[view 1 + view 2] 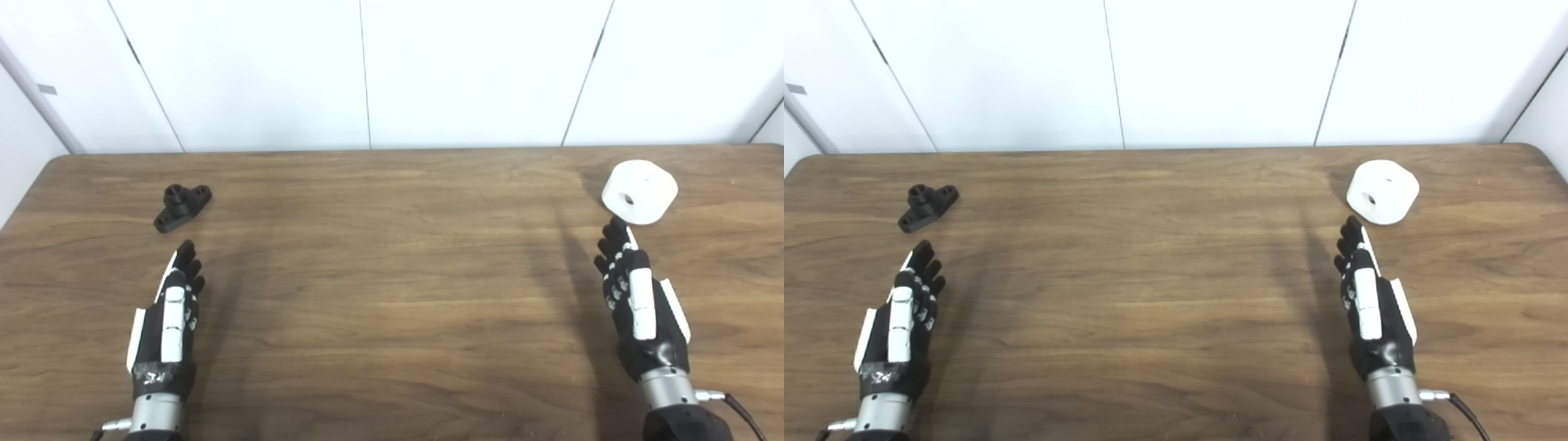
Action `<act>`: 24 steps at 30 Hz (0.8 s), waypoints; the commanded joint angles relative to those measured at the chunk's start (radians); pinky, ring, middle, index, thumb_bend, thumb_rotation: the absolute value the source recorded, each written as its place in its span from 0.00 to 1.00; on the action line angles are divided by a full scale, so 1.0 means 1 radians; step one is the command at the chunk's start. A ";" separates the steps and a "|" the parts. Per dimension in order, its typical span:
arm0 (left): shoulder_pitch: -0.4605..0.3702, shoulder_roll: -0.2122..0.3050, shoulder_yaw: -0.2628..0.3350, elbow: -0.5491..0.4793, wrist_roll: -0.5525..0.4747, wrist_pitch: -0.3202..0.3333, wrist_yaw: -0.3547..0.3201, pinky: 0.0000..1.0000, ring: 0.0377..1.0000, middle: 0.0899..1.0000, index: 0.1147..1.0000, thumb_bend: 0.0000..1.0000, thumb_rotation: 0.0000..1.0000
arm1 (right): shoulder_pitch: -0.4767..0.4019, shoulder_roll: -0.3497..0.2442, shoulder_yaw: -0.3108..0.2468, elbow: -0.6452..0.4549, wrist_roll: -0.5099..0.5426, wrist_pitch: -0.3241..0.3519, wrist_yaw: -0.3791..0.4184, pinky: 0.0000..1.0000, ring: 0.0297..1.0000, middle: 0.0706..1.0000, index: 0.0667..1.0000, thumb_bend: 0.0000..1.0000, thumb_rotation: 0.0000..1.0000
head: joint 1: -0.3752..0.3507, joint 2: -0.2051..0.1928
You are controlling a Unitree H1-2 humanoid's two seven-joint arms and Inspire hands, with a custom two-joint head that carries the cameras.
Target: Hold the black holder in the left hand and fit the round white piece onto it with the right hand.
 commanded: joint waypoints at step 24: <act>-0.001 0.000 -0.013 -0.016 0.019 -0.053 -0.002 1.00 1.00 1.00 0.98 0.48 0.93 | -0.003 -0.014 -0.020 -0.026 0.021 -0.038 0.006 1.00 1.00 1.00 1.00 0.66 1.00 | 0.100 -0.069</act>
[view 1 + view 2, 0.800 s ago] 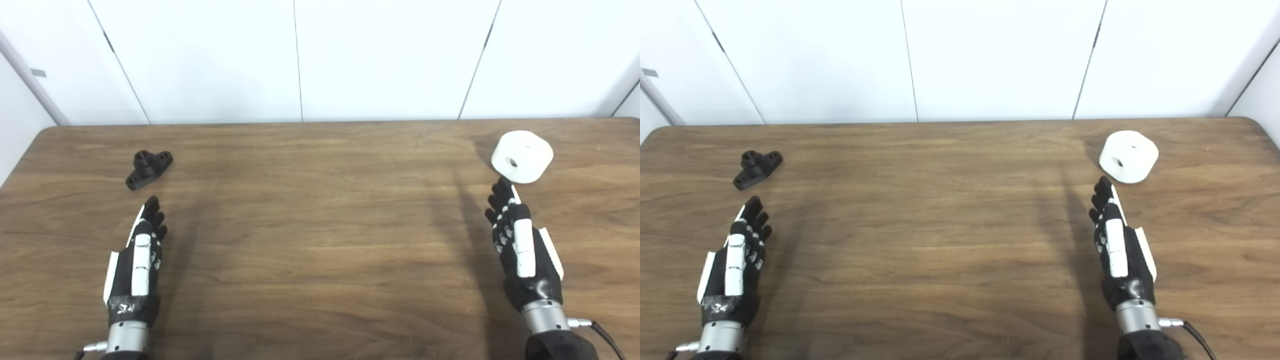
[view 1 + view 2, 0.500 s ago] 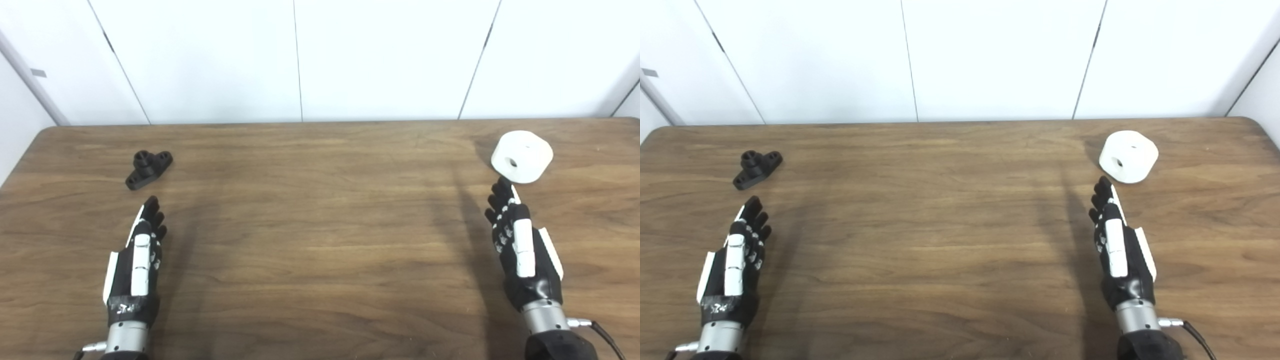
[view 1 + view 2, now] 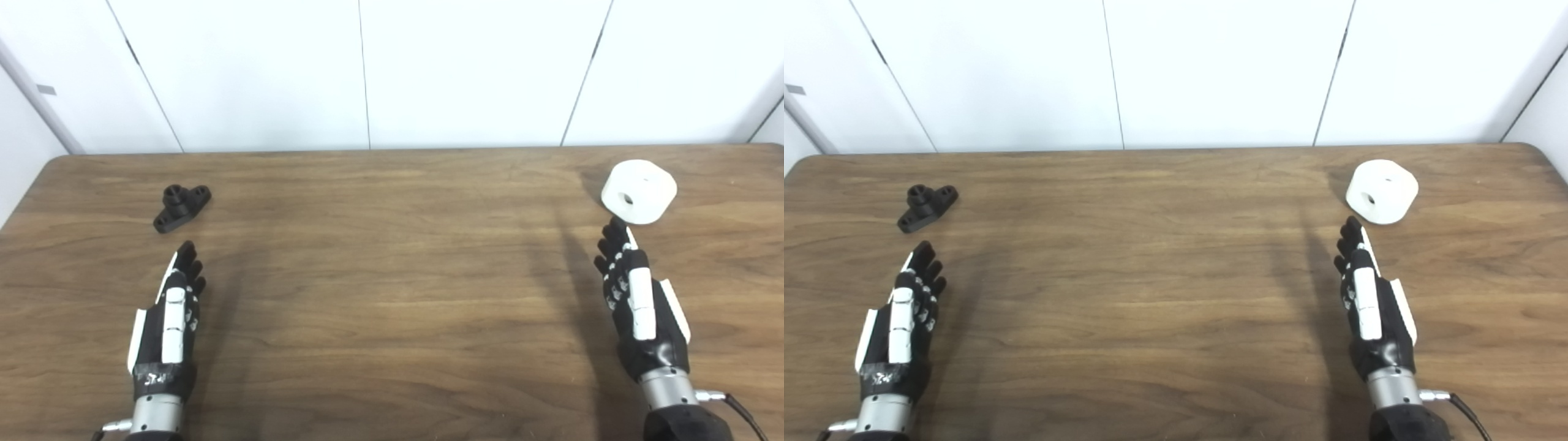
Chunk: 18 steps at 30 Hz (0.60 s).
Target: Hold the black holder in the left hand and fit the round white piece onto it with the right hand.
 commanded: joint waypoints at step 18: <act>0.029 -0.064 -0.060 0.013 0.123 -0.114 0.040 1.00 1.00 1.00 0.97 0.42 0.99 | 0.015 -0.077 -0.029 0.029 0.070 -0.082 0.075 1.00 1.00 1.00 1.00 0.64 1.00 | 0.209 -0.172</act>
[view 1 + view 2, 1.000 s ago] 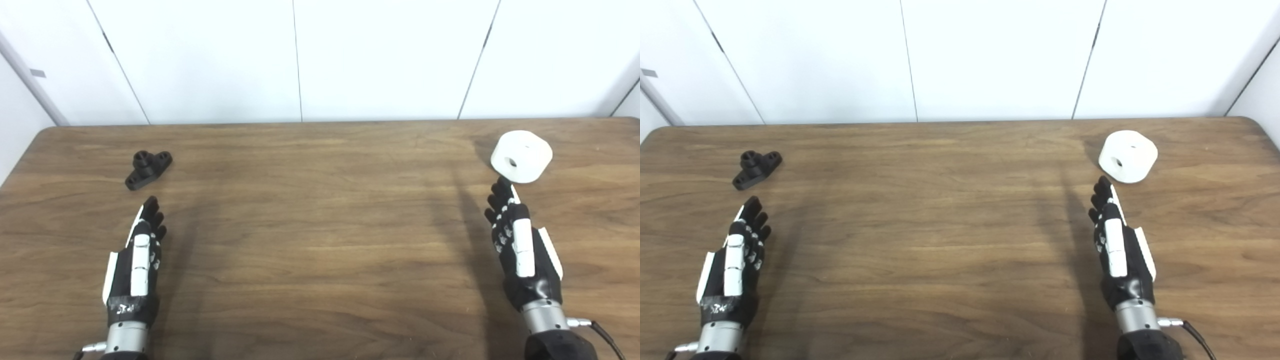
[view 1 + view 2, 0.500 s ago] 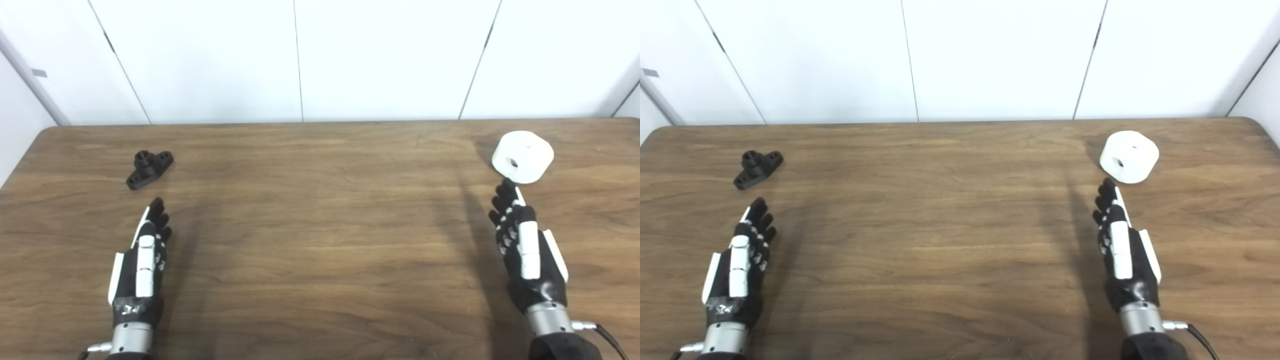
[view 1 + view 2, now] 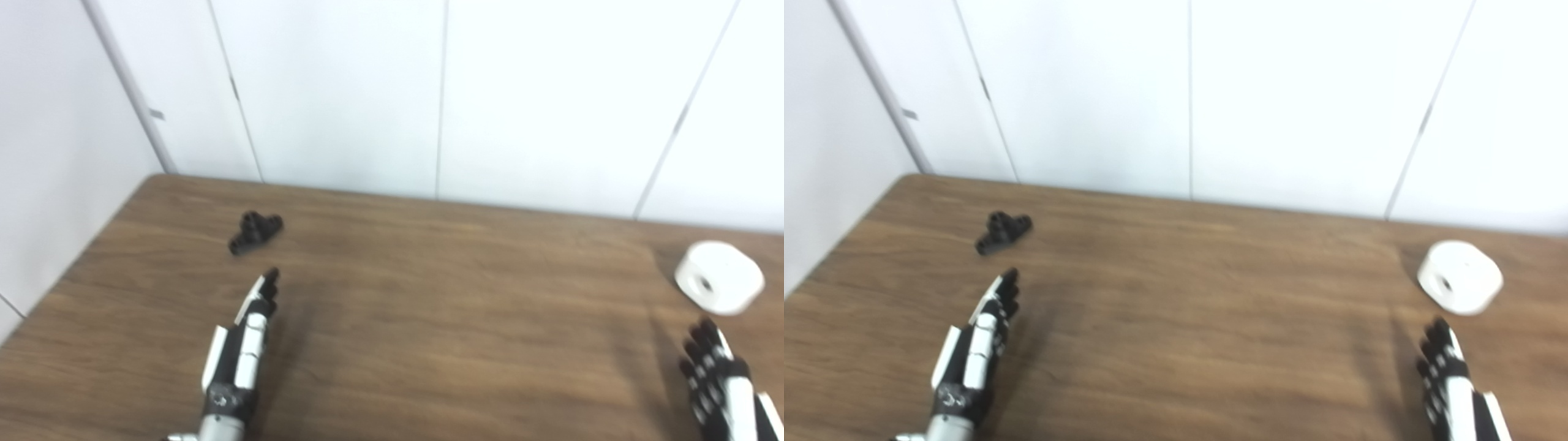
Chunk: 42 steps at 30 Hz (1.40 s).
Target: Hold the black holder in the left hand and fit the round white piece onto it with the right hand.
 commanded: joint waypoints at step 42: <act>-0.118 0.154 0.060 -0.229 0.325 0.333 0.079 1.00 1.00 1.00 0.88 0.81 0.40 | 0.023 -0.003 -0.018 -0.011 0.022 -0.062 0.002 1.00 1.00 0.98 0.95 0.73 1.00 | 0.013 0.011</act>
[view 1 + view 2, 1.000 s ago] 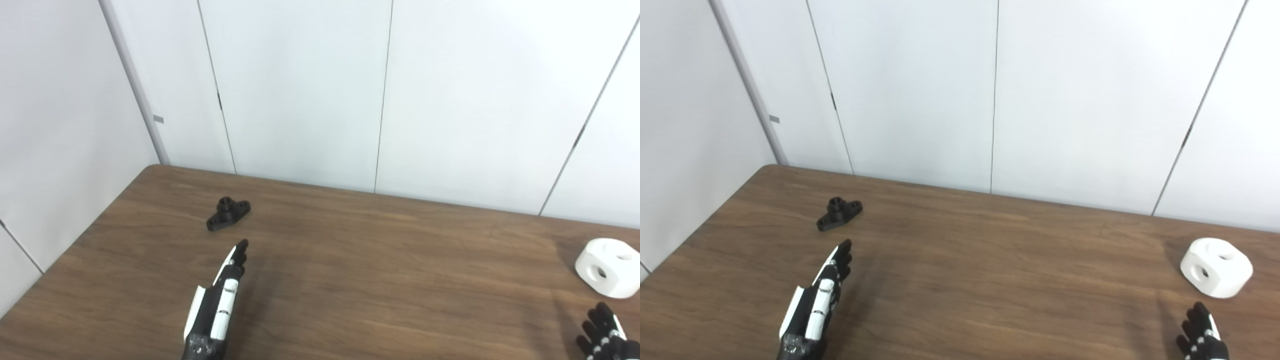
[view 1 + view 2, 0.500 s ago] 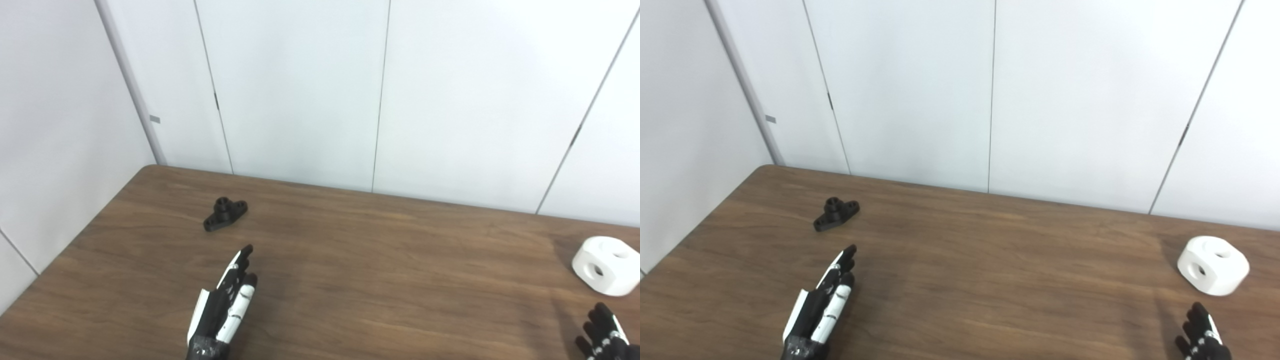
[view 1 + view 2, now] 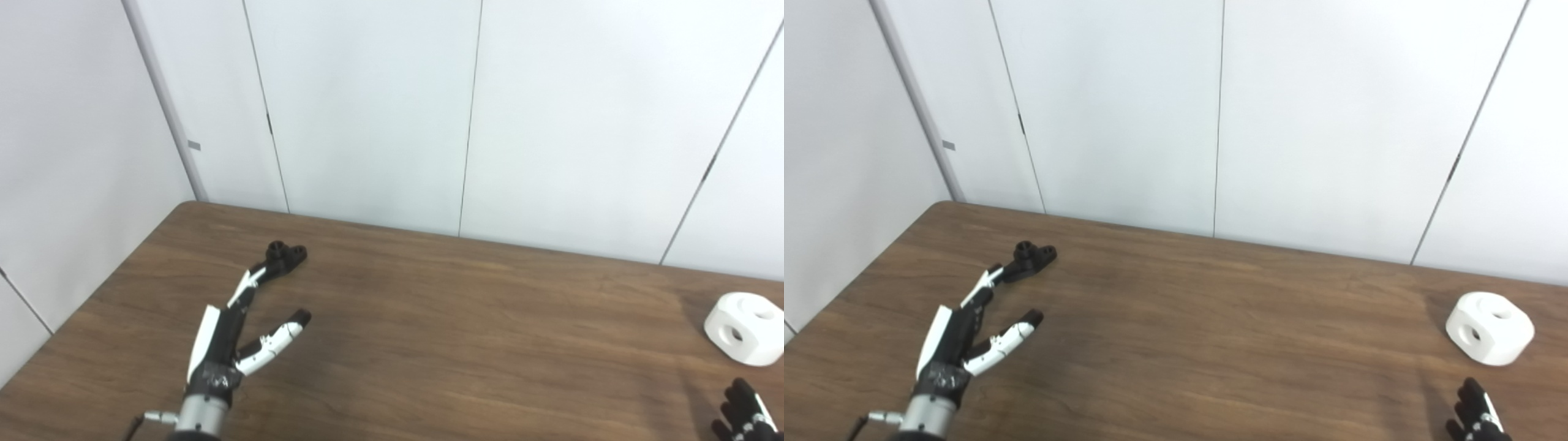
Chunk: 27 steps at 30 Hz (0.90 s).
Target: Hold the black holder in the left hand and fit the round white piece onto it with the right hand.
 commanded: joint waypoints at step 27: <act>-0.291 0.227 0.006 0.422 0.223 0.026 0.116 1.00 1.00 0.98 0.82 0.84 0.32 | -0.008 0.002 -0.003 -0.016 -0.008 -0.030 -0.009 1.00 1.00 1.00 0.97 0.75 1.00 | -0.002 0.002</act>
